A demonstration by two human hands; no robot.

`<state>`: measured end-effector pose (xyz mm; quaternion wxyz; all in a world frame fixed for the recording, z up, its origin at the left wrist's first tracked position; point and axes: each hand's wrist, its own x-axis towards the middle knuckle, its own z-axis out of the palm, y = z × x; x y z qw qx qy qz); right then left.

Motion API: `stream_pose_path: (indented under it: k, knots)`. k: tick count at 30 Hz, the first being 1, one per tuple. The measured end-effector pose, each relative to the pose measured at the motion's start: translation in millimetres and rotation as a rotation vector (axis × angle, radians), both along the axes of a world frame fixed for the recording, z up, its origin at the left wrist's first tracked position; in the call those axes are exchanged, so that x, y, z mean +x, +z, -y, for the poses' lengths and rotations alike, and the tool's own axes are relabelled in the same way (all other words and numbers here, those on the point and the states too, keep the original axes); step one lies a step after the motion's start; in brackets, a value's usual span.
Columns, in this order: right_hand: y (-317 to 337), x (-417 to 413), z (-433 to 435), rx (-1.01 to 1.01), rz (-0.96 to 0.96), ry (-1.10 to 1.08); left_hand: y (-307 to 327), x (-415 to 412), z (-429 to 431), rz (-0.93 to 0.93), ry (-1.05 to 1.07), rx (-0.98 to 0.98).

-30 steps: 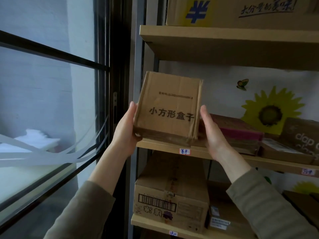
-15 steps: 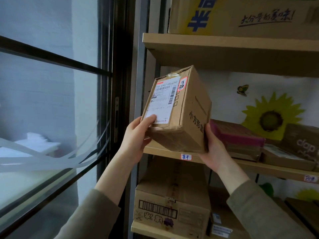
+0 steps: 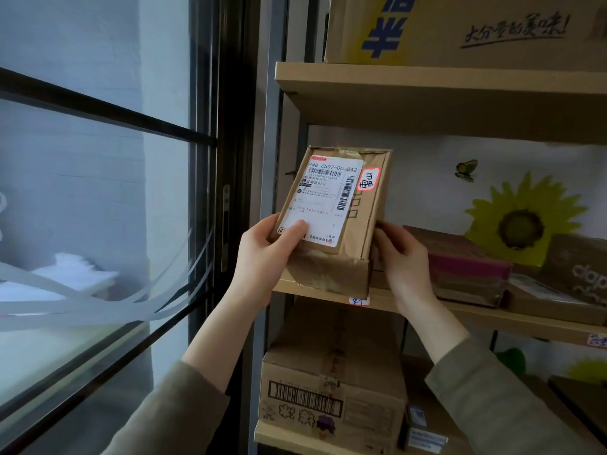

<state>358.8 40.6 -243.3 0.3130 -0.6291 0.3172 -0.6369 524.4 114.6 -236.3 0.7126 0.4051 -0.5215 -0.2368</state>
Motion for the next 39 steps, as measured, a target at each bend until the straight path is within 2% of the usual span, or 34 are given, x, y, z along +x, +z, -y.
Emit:
stream_pose_path:
  k: [3, 12, 15, 20, 25, 29, 35, 39]
  knots:
    - [-0.2, 4.4, -4.7, 0.076, 0.091, 0.09, 0.4, -2.8, -3.6, 0.06, 0.024, -0.073]
    - [-3.6, 1.8, -3.7, 0.12, 0.088, 0.06, -1.9, -7.8, 0.2, 0.115, 0.06, -0.099]
    - [3.1, 3.8, -3.9, 0.112, 0.096, 0.123, 3.7, -6.8, 3.6, 0.124, 0.101, -0.098]
    - [39.3, 23.5, 14.4, 0.173, 0.022, 0.277, 41.3, 11.0, 28.2, 0.06, 0.163, 0.01]
    - [58.3, 42.0, 40.8, 0.285, -0.003, 0.363, 55.2, 33.3, 56.8, -0.097, 0.001, 0.104]
    - [57.6, 54.3, 59.5, 0.353, 0.032, 0.4, 47.3, 43.6, 75.6, -0.033, -0.019, 0.054]
    - [36.6, 62.1, 82.2, 0.427, -0.051, 0.364, 24.6, 49.0, 98.5, 0.022, 0.029, 0.165]
    - [27.4, 61.7, 92.4, 0.468, -0.064, 0.347, 12.2, 47.4, 110.5, 0.06, 0.044, 0.164]
